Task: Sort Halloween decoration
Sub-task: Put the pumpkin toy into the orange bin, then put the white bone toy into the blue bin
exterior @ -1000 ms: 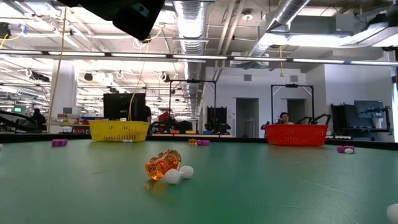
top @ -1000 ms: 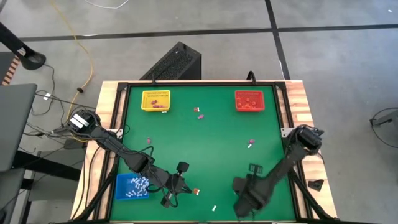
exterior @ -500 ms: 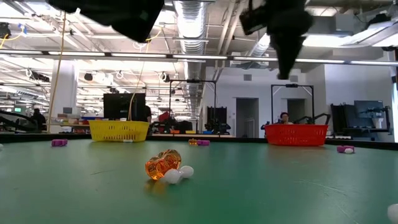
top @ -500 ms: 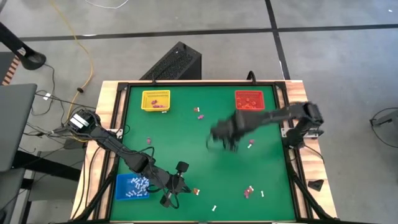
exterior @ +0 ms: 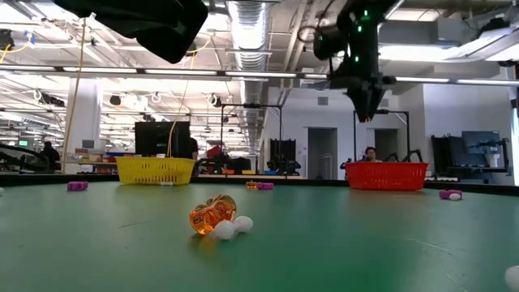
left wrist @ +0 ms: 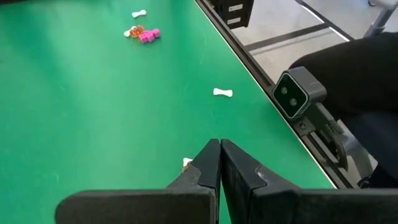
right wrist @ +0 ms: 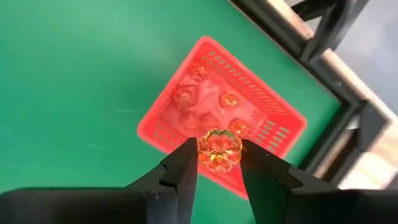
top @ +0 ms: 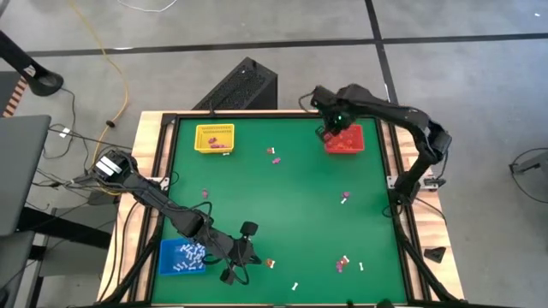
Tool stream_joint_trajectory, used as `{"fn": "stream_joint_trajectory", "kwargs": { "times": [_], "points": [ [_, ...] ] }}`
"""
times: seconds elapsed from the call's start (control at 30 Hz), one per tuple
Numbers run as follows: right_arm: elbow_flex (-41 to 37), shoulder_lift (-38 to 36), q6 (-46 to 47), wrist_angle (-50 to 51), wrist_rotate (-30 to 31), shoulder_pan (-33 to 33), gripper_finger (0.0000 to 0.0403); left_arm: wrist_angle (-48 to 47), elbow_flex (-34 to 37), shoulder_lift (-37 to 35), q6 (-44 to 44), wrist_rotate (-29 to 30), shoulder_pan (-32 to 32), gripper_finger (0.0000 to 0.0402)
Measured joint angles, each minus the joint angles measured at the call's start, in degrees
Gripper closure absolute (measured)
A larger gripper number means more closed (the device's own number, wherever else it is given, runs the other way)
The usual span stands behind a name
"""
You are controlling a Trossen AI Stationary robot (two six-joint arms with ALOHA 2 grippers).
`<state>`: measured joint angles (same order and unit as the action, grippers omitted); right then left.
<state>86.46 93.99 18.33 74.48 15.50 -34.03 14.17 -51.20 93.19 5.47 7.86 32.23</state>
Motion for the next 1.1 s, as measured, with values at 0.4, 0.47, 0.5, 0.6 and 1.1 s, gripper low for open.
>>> {"fn": "stream_joint_trajectory", "kwargs": {
  "times": [0.4, 0.47, 0.5, 0.6, 1.1],
  "points": [
    [-0.6, 5.3, -0.5, 0.8, -2.3, -6.5, 0.0169, -2.4, 0.0, 0.0, 2.9, 0.3, 0.0, 0.0401],
    [-0.6, 5.3, -0.8, 1.9, -2.3, -5.7, 0.0166, -2.8, 0.0, 0.0, 3.8, 0.3, 0.0, 0.0401],
    [-0.6, 5.0, -0.9, 2.7, -2.3, -5.2, 0.0166, -3.0, 0.0, 0.0, 4.3, 0.3, 0.0, 0.0401],
    [-0.6, 2.5, -0.8, 5.6, -2.1, -2.0, 0.0169, -3.6, 0.0, 0.0, 6.5, 0.3, 0.0, 0.0401],
    [-43.7, -29.8, 21.6, -56.4, 9.5, 47.6, 0.0182, -4.0, 0.0, 0.0, 18.7, 12.4, 8.1, 0.0401]
  ]
}}
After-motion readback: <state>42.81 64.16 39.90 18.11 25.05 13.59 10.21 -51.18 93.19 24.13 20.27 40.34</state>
